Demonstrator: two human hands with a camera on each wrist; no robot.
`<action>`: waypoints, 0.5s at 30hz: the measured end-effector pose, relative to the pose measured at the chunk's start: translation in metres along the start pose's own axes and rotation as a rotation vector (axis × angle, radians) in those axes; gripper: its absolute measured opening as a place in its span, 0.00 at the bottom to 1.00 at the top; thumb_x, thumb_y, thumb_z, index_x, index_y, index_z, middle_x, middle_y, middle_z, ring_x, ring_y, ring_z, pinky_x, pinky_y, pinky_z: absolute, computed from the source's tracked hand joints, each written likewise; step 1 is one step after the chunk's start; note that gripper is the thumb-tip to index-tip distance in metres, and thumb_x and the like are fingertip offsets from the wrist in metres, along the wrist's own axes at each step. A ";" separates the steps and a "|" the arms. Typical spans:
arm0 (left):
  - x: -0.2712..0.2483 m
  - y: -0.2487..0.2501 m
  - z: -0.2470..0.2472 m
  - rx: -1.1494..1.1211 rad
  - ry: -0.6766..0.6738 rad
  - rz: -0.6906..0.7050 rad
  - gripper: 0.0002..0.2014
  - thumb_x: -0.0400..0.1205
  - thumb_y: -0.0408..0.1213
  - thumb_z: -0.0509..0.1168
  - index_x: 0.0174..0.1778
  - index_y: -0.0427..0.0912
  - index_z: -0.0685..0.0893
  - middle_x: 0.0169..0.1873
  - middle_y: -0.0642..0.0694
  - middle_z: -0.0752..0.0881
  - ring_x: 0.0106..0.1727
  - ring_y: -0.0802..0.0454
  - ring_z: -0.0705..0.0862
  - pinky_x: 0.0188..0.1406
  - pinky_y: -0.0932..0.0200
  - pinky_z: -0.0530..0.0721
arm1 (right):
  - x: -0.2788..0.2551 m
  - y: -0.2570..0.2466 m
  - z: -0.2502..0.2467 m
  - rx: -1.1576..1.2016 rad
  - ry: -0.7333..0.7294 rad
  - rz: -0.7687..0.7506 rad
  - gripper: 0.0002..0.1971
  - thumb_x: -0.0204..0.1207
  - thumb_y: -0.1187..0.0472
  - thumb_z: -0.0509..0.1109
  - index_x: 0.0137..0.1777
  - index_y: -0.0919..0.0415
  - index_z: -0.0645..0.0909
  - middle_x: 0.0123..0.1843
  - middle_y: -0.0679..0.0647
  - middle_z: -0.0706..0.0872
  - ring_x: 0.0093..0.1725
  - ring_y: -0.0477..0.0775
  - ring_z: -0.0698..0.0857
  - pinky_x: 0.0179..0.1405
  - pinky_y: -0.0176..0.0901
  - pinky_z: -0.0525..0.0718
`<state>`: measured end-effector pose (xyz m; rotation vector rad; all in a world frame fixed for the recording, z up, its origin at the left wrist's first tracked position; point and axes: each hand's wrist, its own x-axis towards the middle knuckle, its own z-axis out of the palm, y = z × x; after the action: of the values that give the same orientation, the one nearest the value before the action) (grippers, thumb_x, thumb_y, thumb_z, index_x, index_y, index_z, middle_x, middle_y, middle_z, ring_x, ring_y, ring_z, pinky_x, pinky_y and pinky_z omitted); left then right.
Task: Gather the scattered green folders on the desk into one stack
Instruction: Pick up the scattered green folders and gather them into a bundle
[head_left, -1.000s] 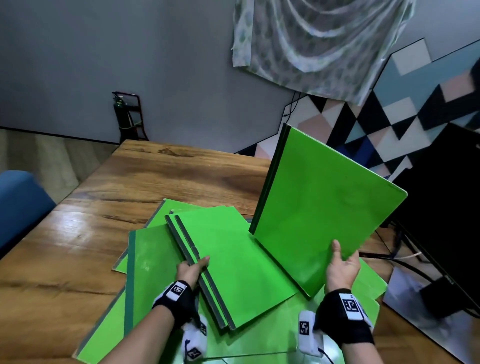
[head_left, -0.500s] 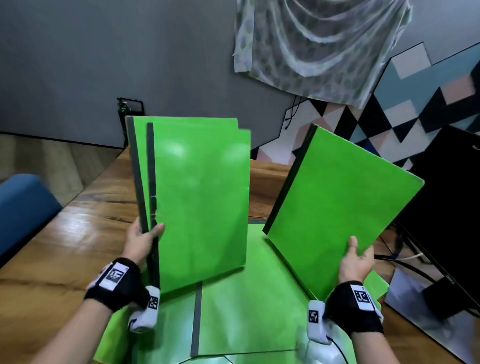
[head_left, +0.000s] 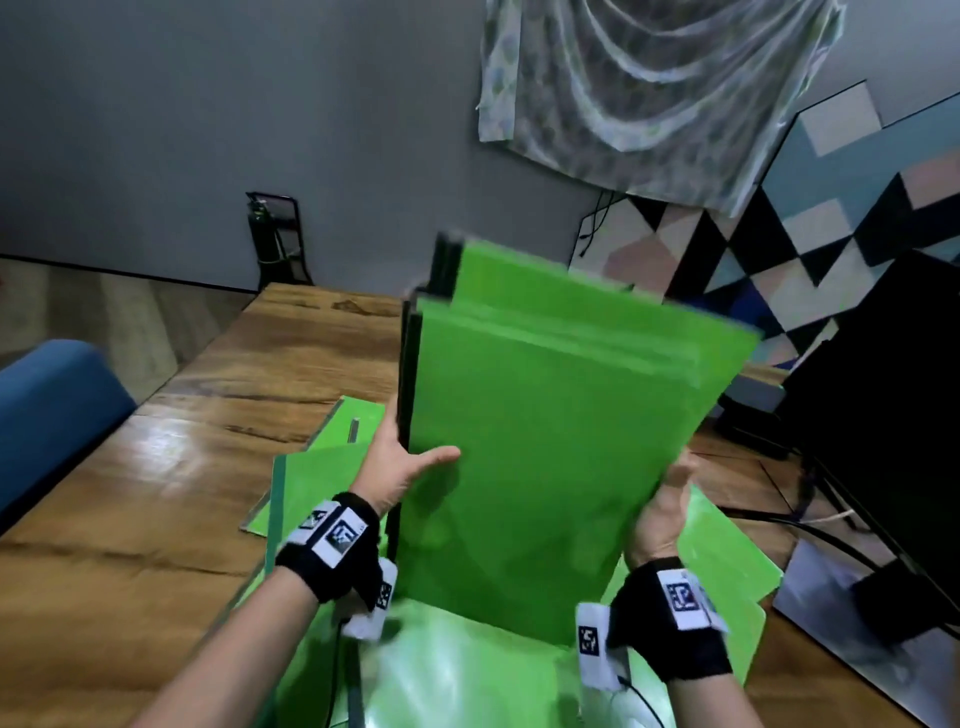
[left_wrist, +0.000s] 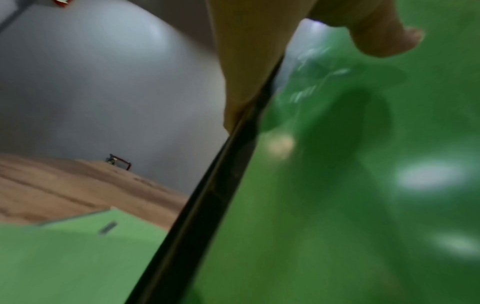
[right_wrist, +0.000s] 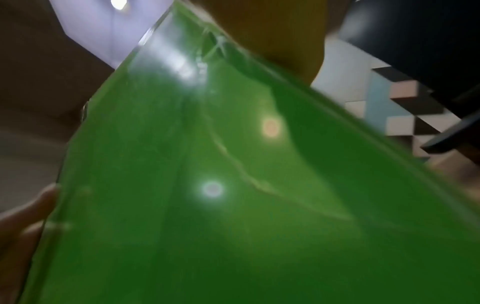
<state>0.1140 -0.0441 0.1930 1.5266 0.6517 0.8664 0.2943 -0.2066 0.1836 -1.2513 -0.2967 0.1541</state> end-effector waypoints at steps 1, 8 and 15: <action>-0.004 -0.001 0.004 0.006 0.030 -0.033 0.40 0.67 0.32 0.74 0.75 0.38 0.64 0.62 0.54 0.74 0.60 0.62 0.78 0.71 0.66 0.68 | -0.005 0.009 -0.002 -0.016 -0.049 -0.013 0.63 0.47 0.15 0.57 0.74 0.63 0.68 0.73 0.57 0.75 0.70 0.56 0.76 0.74 0.47 0.72; -0.008 -0.022 0.010 -0.092 0.130 -0.044 0.22 0.74 0.30 0.70 0.64 0.35 0.75 0.55 0.47 0.84 0.54 0.64 0.84 0.60 0.71 0.80 | -0.008 0.012 -0.011 -0.100 -0.166 0.063 0.31 0.47 0.35 0.80 0.46 0.51 0.78 0.50 0.56 0.88 0.35 0.29 0.86 0.41 0.24 0.85; -0.027 -0.106 -0.034 0.477 0.206 -0.562 0.27 0.75 0.37 0.71 0.69 0.36 0.73 0.70 0.34 0.74 0.70 0.38 0.73 0.71 0.46 0.71 | 0.016 -0.039 -0.012 -0.080 0.077 -0.121 0.33 0.75 0.54 0.67 0.74 0.72 0.66 0.65 0.53 0.73 0.62 0.42 0.75 0.44 0.07 0.70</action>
<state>0.0781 -0.0318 0.0847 1.5494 1.4366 0.4504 0.3112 -0.2252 0.2190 -1.3117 -0.3140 -0.0103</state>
